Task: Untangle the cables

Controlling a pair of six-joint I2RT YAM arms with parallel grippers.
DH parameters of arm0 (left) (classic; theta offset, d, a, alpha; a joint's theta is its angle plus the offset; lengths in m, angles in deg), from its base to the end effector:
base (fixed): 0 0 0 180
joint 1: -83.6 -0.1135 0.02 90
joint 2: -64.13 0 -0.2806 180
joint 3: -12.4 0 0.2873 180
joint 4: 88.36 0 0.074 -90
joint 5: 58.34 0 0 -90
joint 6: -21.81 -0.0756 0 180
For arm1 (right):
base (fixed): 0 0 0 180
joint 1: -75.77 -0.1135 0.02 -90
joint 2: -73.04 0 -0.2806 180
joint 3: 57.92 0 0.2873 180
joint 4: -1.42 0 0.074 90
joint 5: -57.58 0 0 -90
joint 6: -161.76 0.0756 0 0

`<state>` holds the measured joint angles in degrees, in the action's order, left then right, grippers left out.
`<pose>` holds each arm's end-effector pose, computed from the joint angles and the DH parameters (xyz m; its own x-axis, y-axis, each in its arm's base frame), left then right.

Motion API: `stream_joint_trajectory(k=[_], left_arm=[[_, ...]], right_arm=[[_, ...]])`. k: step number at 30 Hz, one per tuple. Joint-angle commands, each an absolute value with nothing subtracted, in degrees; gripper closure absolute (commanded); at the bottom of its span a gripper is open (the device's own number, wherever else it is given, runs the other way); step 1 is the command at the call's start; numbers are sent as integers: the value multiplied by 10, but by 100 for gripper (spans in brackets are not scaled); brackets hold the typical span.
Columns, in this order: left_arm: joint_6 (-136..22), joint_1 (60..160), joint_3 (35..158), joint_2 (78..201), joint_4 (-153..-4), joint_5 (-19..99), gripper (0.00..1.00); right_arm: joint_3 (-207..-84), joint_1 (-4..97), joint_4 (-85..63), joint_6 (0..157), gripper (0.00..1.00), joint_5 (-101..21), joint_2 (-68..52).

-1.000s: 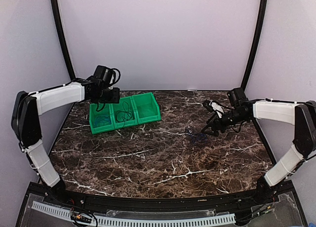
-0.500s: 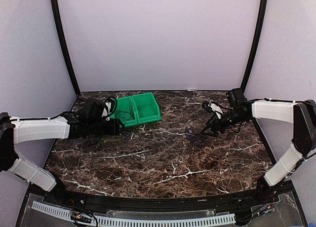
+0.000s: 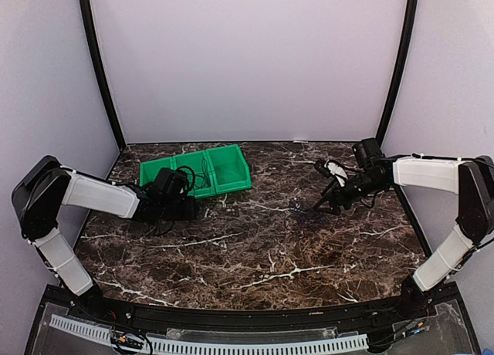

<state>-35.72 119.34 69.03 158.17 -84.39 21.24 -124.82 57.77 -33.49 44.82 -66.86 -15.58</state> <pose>0.3158 -0.2104 0.1208 -0.7020 -0.1454 -0.6972 0.1037 0.9477 -0.3020 0.3245 0.1504 0.1738 -0.4586 -0.5419 -0.7043 -0.8508 0.4966 0.1719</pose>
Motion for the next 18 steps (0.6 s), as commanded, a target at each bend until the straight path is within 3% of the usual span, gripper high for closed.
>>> stream_joint_trajectory(k=[1, 9, 18], left_arm=[[-334, 1201, 717, 1611, -879, 226, 62], [-399, 1219, 732, 1607, -816, 209, 59], [-533, 1220, 793, 1645, -695, 170, 66]], right_arm=[[-1262, 575, -332, 442, 20, -666, -151], [-1264, 575, -335, 438, 20, -670, -156], [-1265, 573, -338, 436, 20, -669, -159]])
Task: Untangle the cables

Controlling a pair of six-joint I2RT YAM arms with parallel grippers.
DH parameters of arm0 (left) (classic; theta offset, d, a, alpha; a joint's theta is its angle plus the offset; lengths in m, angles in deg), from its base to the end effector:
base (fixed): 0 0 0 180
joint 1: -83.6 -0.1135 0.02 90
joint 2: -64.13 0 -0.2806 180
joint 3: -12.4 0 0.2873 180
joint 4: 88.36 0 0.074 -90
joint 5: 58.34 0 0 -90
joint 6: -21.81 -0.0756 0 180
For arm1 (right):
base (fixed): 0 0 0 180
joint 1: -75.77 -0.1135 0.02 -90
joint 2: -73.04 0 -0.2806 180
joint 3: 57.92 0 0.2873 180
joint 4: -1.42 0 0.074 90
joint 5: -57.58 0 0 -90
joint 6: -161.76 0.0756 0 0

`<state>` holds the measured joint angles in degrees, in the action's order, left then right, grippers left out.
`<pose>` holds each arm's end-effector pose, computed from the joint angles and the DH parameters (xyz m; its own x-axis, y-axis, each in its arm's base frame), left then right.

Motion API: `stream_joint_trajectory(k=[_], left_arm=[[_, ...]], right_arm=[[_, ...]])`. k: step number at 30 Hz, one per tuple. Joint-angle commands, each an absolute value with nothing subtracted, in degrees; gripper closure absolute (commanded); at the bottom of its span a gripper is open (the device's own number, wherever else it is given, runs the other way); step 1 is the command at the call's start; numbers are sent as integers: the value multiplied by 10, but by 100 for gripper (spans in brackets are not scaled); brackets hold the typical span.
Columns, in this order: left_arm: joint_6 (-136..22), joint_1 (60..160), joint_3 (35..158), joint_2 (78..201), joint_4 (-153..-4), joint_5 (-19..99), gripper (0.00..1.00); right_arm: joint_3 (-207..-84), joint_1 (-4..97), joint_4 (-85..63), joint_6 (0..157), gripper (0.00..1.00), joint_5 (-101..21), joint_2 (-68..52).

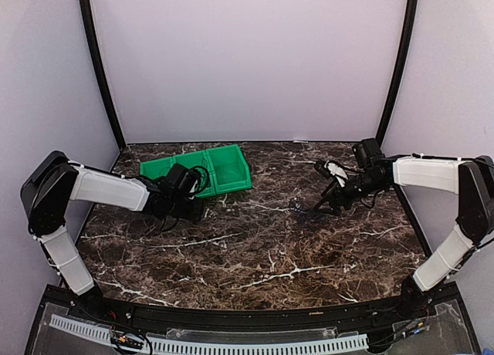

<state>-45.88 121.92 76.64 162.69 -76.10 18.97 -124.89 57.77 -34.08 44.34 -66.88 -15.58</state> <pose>0.3246 -0.2354 0.1217 -0.7119 0.0906 -0.6965 0.2337 0.9657 -0.1133 0.3237 0.1501 0.1735 -0.4575 -0.5479 -0.7004 -0.8532 0.4923 0.1721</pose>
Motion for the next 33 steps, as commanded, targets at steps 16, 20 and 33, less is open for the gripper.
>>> stream_joint_trajectory(k=[16, 20, 33], left_arm=[[-558, 1220, 900, 1686, -612, 186, 100], [-569, 1219, 921, 1616, -618, 176, 100], [-525, 1132, 928, 1609, -837, 224, 100]], right_arm=[[-1265, 573, -339, 437, 20, -664, -165], [-1266, 573, -339, 436, 20, -665, -170], [-1265, 570, -341, 437, 20, -655, -169]])
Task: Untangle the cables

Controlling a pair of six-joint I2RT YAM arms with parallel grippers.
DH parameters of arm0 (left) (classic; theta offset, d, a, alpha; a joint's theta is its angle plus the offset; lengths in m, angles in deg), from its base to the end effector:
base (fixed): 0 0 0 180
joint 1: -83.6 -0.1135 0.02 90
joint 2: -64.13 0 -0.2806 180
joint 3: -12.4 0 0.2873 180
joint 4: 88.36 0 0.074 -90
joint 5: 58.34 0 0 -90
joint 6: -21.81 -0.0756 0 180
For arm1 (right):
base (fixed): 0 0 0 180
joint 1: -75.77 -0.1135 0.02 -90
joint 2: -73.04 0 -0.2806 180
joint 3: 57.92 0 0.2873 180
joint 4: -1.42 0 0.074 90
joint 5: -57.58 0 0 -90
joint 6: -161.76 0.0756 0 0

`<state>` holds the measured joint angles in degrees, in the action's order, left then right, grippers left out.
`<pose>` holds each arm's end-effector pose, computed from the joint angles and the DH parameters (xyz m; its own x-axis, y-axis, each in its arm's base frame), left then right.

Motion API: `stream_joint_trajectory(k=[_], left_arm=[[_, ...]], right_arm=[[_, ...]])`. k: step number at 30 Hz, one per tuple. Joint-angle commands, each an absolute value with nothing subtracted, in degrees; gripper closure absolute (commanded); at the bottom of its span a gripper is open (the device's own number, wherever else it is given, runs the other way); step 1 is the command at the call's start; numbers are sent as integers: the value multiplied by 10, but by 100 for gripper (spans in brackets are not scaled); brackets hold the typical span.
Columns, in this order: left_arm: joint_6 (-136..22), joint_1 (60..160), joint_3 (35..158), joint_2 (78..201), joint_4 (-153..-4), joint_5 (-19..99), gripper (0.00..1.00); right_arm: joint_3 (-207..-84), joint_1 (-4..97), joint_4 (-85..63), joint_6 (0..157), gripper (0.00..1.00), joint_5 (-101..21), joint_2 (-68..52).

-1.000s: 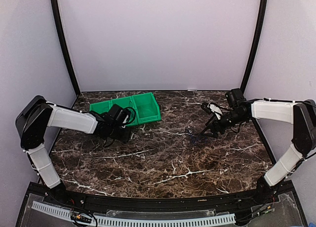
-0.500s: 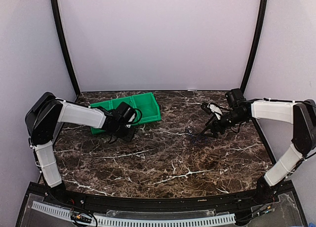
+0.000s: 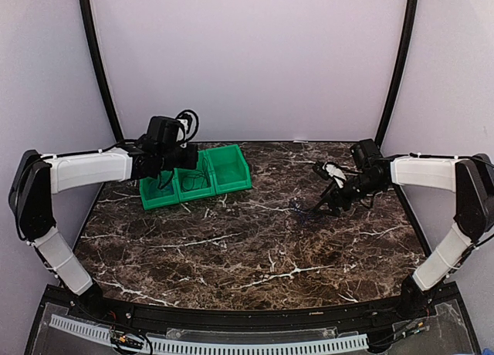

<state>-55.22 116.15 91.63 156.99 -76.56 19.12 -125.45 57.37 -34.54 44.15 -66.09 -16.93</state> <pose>0.3854 -0.2265 0.2626 -0.4335 0.0168 -0.9010 0.2695 0.9565 -0.1118 0.3257 0.1525 0.1678 -0.4667 -0.5617 -0.6832 -0.8516 0.4939 0.1756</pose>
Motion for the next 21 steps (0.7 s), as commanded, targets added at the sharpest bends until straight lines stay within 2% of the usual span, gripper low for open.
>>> stream_joint_trajectory(k=[1, 8, 19, 21], left_arm=[[-517, 1128, 936, 1630, -851, 228, 100], [-490, 1106, 998, 1718, -827, 267, 100], [-457, 1094, 964, 1704, -748, 262, 100], [-453, 1094, 948, 1699, -743, 271, 96]], right_arm=[[-1264, 570, -340, 437, 20, -654, -169], [-1264, 570, -340, 437, 20, -649, -168], [-1264, 571, -341, 432, 20, -644, -169], [-1264, 571, -341, 432, 20, -644, -167]])
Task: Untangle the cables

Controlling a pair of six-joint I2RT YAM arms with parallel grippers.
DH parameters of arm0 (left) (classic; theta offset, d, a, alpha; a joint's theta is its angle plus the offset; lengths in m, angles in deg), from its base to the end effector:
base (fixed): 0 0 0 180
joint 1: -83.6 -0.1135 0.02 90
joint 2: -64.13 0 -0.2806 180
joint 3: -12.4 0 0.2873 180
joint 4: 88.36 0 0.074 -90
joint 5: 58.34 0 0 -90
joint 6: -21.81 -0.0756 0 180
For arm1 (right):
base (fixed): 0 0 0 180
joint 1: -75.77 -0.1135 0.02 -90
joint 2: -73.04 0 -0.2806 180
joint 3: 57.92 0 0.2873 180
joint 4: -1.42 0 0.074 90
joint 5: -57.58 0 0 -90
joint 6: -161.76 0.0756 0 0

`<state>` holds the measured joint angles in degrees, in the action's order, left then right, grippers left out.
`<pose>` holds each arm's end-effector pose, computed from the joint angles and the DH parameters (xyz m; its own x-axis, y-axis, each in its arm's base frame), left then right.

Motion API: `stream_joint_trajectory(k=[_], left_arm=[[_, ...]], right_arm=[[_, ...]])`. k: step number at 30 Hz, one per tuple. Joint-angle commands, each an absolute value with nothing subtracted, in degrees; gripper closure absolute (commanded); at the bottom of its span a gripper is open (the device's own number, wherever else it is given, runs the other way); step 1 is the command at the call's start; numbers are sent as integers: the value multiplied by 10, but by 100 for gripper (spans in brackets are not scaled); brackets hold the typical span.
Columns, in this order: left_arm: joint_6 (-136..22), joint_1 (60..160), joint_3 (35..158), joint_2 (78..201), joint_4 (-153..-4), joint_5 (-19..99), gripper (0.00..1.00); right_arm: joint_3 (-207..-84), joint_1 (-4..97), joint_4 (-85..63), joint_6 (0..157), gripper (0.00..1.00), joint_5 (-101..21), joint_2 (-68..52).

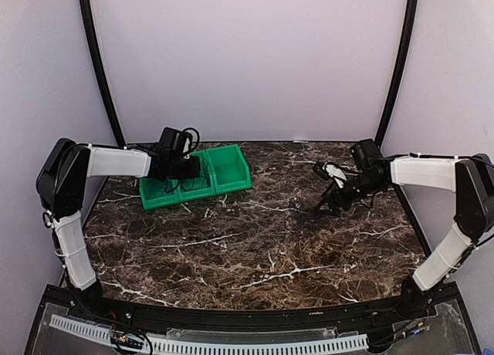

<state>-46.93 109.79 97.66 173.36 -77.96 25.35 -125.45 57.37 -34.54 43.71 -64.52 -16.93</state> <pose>0.4506 -0.2124 0.1775 -0.6016 -0.1057 -0.7917 0.1493 0.9589 -0.2415 0.3268 0.1510 0.1669 -0.4633 -0.5739 -0.6753 -0.8492 0.5054 0.1530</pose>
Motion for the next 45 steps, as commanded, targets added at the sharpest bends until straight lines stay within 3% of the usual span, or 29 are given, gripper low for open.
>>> stream_joint_trajectory(k=[1, 5, 10, 15, 22, 32, 39, 42, 45], left_arm=[[-449, 1093, 940, 1695, -739, 273, 88], [-436, 1093, 903, 1641, -732, 261, 69], [-440, 1093, 837, 1530, -789, 273, 57], [-432, 1094, 795, 1472, -840, 308, 51], [-441, 1103, 839, 1533, -828, 343, 43], [-443, 1106, 901, 1629, -845, 386, 50], [-430, 1106, 938, 1668, -819, 327, 70], [-429, 1105, 947, 1677, -812, 293, 93], [-420, 1104, 946, 1679, -804, 240, 100]], right_arm=[[-1264, 570, -341, 431, 20, -644, -167], [-1264, 571, -342, 431, 20, -642, -166], [-1266, 571, -344, 428, 20, -642, -166], [-1265, 571, -346, 426, 20, -644, -165], [-1267, 571, -348, 425, 20, -646, -165], [-1266, 571, -349, 422, 19, -643, -169], [-1266, 570, -350, 421, 19, -644, -171], [-1266, 570, -351, 420, 19, -643, -173], [-1267, 570, -352, 420, 19, -642, -174]])
